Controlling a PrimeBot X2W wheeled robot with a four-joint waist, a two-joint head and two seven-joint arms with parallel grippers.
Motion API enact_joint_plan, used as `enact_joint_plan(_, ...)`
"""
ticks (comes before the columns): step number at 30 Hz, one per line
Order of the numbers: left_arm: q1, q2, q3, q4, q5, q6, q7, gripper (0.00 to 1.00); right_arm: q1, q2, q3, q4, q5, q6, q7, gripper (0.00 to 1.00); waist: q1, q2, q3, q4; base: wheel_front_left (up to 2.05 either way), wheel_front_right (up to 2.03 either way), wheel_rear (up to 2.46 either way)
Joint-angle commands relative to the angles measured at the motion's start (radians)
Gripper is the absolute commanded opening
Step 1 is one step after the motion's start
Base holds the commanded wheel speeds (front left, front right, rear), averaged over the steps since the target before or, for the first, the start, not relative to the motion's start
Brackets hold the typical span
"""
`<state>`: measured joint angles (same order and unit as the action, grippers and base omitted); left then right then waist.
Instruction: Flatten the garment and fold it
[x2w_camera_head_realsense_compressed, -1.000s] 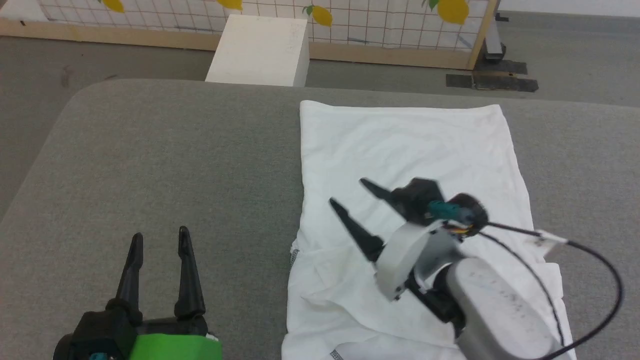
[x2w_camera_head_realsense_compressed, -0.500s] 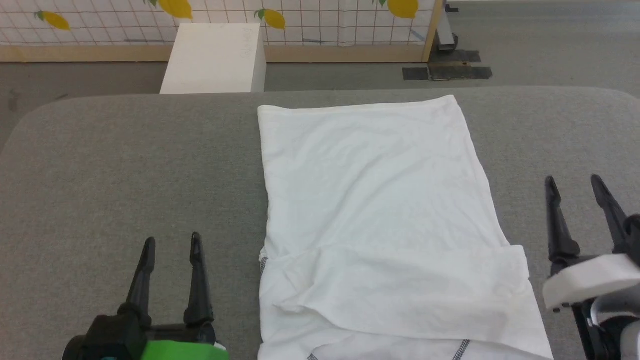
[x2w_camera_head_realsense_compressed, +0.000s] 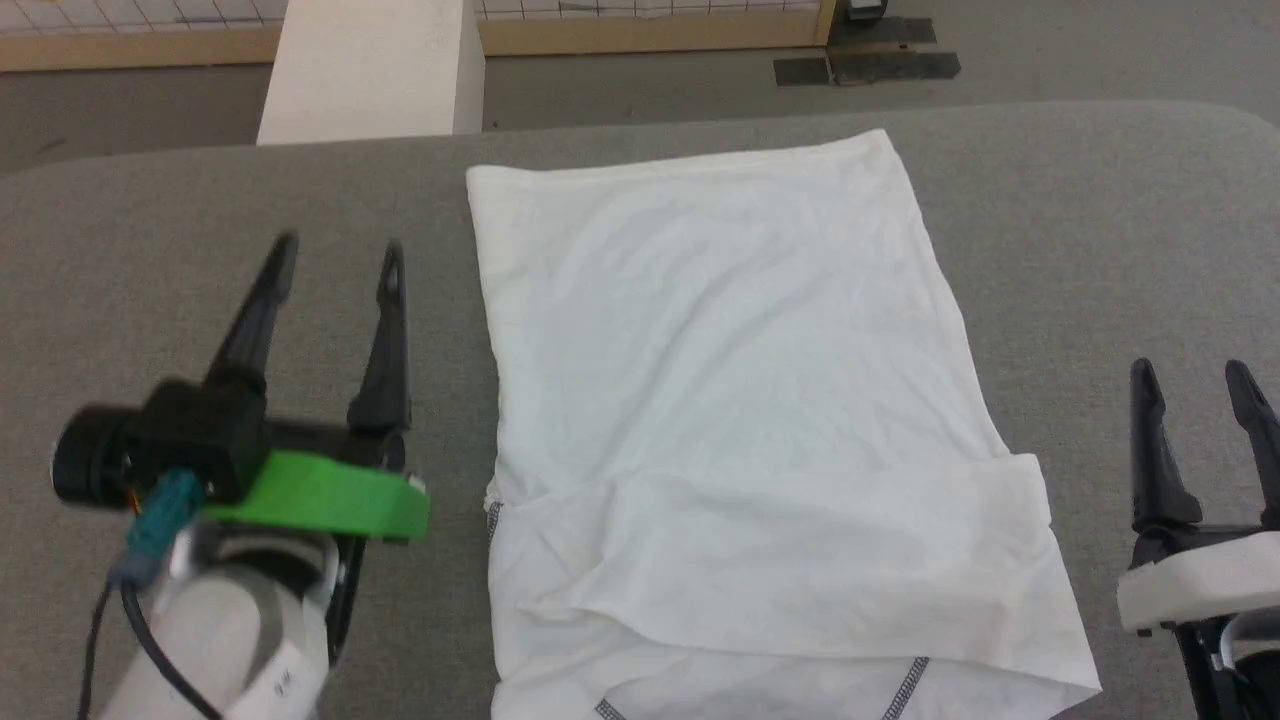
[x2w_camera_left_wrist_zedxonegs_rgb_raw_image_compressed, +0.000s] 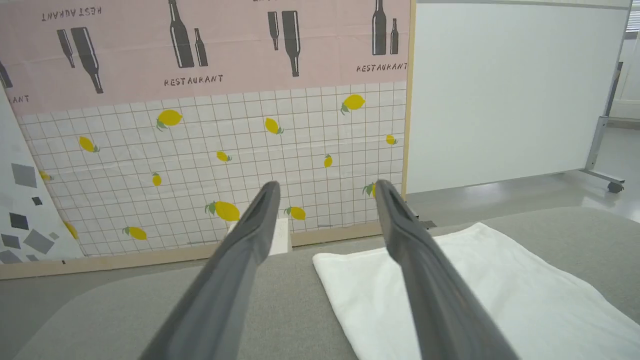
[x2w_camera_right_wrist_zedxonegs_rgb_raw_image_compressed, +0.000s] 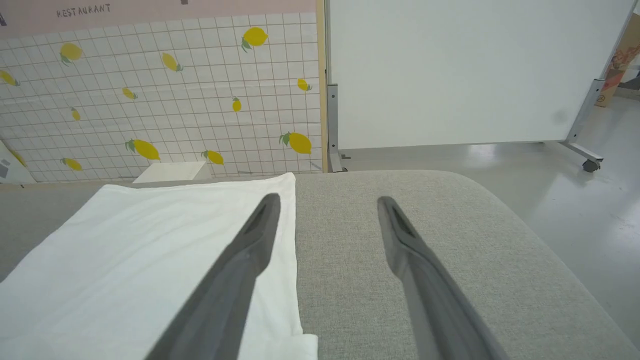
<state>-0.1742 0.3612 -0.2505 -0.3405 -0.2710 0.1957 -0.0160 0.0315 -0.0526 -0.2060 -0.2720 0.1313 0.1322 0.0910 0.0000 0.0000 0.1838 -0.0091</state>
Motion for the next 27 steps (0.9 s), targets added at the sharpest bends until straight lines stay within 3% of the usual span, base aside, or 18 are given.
enact_joint_plan(1,-0.076,0.006,-0.004,0.002,-0.002,-0.019,0.031,1.0,-0.026,0.002,0.009,-0.014,-0.003,-0.002,0.002,1.0,0.0,0.0,0.068,-0.015,0.0,0.0,0.0)
enact_joint_plan(6,-0.369,0.052,-0.026,0.087,-0.007,-0.11,0.184,1.0,-0.078,0.002,0.048,-0.052,-0.01,-0.002,0.009,1.0,0.0,0.0,0.182,-0.034,0.0,0.0,0.0)
enact_joint_plan(15,-0.709,0.098,-0.073,0.282,0.009,-0.216,0.384,1.0,-0.158,0.002,0.081,-0.078,-0.003,-0.002,-0.002,1.0,0.0,0.0,0.363,-0.074,0.0,0.0,0.0)
enact_joint_plan(20,-0.794,0.085,-0.09,0.438,-0.029,-0.242,0.503,1.0,-0.186,0.002,0.089,-0.059,0.001,-0.002,-0.018,1.0,0.0,0.0,0.424,-0.095,0.0,0.0,0.0)
enact_joint_plan(27,-0.824,0.104,-0.066,0.551,-0.048,-0.215,0.583,1.0,-0.214,0.002,0.102,-0.037,0.011,-0.002,-0.027,1.0,0.0,0.0,0.468,-0.126,0.0,0.0,0.0)
